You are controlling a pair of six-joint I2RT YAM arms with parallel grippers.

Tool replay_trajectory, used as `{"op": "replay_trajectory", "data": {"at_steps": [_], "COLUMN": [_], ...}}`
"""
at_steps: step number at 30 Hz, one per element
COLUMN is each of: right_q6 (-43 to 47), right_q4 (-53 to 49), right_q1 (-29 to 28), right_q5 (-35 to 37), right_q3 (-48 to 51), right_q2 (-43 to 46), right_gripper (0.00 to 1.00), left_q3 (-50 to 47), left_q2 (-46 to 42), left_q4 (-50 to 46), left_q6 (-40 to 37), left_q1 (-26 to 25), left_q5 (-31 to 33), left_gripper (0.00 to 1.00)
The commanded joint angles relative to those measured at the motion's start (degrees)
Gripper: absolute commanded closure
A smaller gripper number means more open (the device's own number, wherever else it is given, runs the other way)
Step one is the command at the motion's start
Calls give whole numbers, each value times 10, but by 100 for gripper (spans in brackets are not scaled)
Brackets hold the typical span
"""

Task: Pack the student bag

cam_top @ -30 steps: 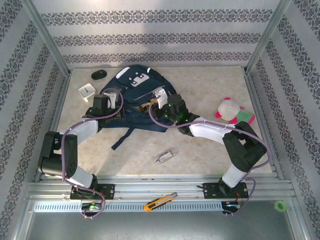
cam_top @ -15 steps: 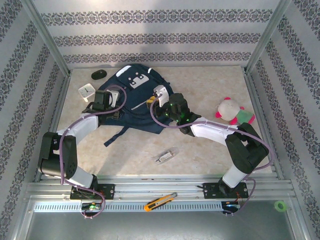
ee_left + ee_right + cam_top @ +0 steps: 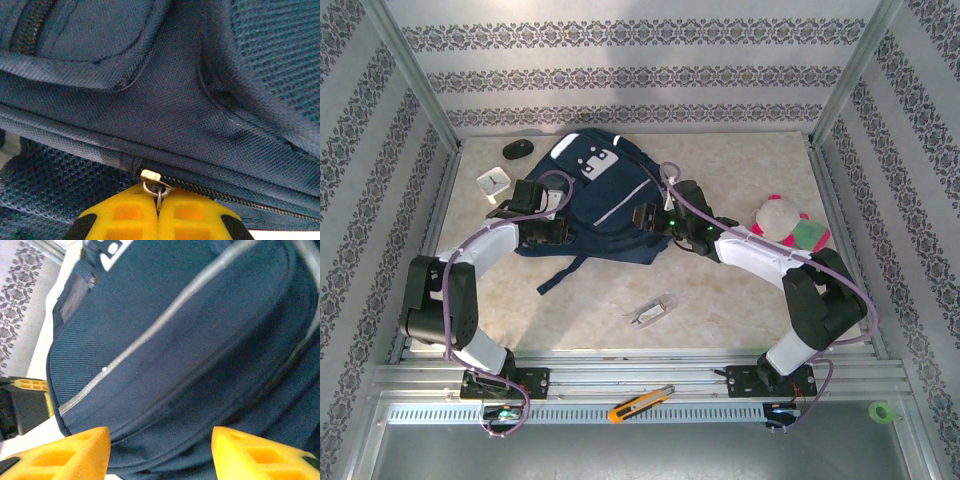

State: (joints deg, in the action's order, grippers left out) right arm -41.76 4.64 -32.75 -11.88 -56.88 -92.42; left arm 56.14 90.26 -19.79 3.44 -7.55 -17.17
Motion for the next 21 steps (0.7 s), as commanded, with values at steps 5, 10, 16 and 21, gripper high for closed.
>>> {"op": "replay_trajectory", "data": {"at_steps": [5, 10, 16, 21], "right_q6": [-142, -187, -229, -230], "right_q4": [17, 91, 150, 159], "right_q1": [-5, -4, -7, -14], "right_q5": [-62, -54, -29, -15], "right_q3": [-27, -33, -31, -41], "right_q2": [-94, -140, -161, -166], "right_gripper": [53, 61, 64, 65], "left_q3": [-13, -21, -16, -11], "left_q2": [5, 0, -13, -3], "left_q4": [-17, -10, 6, 69], "left_q6": [33, 47, 66, 120], "left_q1": [-30, -64, -117, -168], "left_q5": [-26, -64, -99, -116], "left_gripper": [100, 100, 99, 96]}}
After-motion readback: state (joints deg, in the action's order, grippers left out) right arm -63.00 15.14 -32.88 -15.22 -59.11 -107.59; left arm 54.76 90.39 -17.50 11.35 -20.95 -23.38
